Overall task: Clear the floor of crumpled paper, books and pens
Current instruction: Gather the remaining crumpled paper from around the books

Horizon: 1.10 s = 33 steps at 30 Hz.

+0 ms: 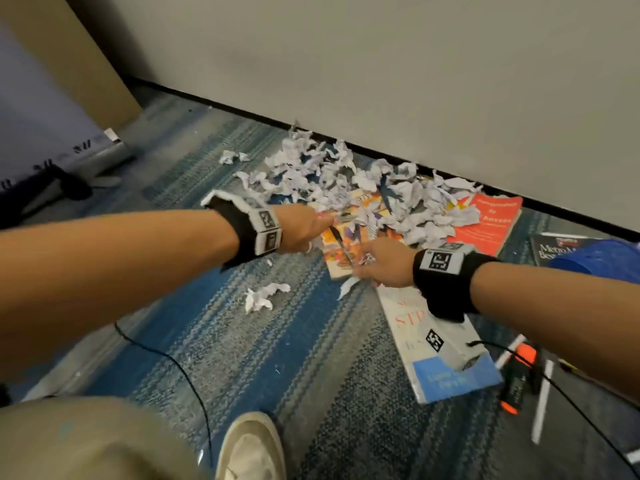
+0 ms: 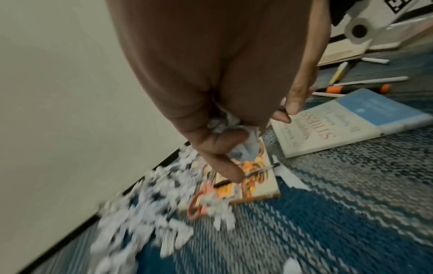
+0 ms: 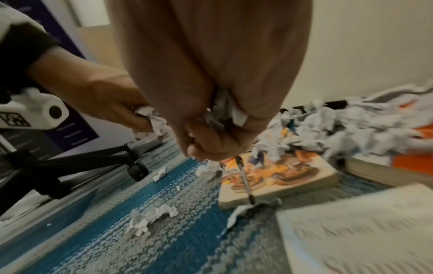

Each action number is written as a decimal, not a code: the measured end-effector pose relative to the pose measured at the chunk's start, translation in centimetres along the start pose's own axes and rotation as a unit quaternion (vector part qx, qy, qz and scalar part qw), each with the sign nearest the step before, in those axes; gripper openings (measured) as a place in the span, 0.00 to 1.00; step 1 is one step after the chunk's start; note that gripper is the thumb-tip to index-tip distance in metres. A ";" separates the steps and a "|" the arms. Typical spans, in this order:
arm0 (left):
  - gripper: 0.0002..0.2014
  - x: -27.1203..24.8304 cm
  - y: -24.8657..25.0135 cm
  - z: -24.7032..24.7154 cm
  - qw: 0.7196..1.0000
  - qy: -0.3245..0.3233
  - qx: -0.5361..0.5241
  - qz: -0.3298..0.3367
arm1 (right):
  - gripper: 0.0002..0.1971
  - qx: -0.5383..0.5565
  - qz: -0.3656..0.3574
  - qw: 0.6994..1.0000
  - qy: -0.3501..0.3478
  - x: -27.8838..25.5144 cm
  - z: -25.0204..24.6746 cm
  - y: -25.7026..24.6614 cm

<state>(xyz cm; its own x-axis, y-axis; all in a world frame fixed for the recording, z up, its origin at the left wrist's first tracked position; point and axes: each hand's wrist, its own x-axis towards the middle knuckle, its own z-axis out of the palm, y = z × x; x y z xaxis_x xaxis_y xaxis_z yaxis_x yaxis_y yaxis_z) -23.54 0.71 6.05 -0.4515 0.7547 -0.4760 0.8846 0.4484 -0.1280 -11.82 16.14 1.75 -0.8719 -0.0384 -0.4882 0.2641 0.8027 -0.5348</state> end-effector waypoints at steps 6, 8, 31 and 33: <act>0.13 -3.1 -5.2 12.4 0.970 0.034 -0.210 -0.120 | 0.19 -0.144 0.055 0.988 0.028 4.8 1.4 -5.3; 0.18 -3.2 -4.4 16.7 0.955 0.055 -0.250 -0.148 | 0.18 -0.220 0.065 0.973 0.027 5.6 2.5 -6.0; 0.13 2.2 -7.4 20.5 0.934 0.145 -0.279 -0.169 | 0.17 -0.227 -0.045 0.966 0.117 10.3 6.3 -3.4; 0.09 2.8 -6.6 20.4 0.935 0.144 -0.264 -0.190 | 0.14 -0.198 -0.046 0.966 0.160 11.3 5.7 -4.0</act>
<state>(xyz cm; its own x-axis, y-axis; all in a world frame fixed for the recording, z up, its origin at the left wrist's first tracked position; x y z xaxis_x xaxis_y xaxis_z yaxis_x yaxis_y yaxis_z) -28.26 -9.90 -12.13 -0.8014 0.5567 -0.2188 0.5079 0.8265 0.2428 -20.33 9.07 -5.57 -0.9837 0.0156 -0.1789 0.0570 0.9718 -0.2288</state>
